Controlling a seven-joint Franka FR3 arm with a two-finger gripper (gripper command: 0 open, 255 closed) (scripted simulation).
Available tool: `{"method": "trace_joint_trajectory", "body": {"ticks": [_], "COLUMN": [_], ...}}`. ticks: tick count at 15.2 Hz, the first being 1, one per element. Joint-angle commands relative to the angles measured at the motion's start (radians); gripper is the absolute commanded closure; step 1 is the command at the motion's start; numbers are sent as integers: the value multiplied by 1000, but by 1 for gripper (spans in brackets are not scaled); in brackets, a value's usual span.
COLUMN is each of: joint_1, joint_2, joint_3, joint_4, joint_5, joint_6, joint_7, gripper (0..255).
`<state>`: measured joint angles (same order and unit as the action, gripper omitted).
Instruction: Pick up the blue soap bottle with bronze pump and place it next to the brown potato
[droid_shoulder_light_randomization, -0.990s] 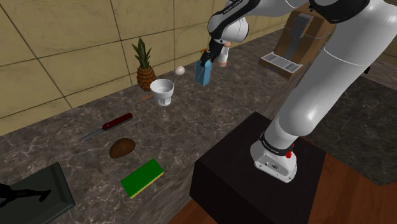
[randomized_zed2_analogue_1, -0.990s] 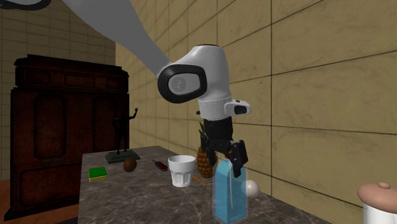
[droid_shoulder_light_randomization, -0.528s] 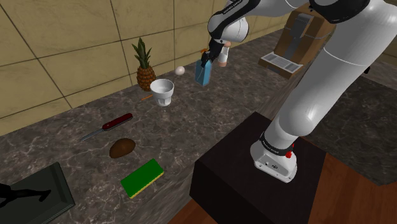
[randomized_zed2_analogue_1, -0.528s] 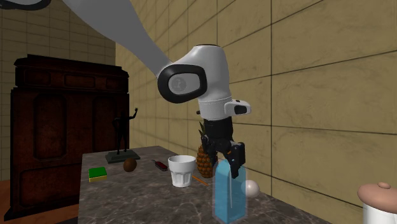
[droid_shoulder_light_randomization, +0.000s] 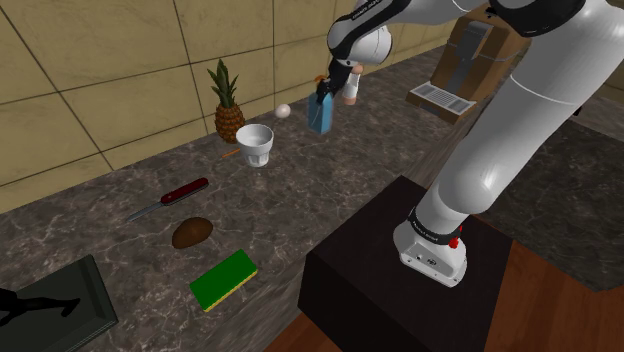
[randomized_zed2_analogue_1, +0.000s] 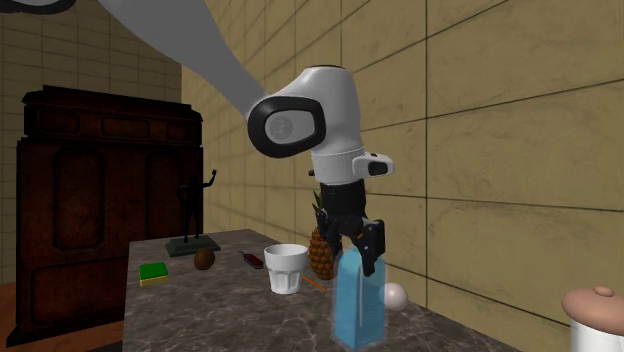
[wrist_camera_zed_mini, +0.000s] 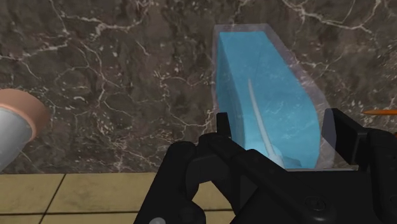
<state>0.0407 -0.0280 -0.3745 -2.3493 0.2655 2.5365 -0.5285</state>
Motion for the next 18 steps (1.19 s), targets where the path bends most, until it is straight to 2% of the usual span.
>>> {"method": "trace_joint_trajectory", "body": {"ticks": [1,18], "joint_1": [-1,-16], "joint_2": [-15,-135], "joint_3": [0,14], "joint_4": [8,125], "joint_5": [-17,-127], "joint_6": [-21,-241], "joint_7": [15,120], "gripper": [255,255]}}
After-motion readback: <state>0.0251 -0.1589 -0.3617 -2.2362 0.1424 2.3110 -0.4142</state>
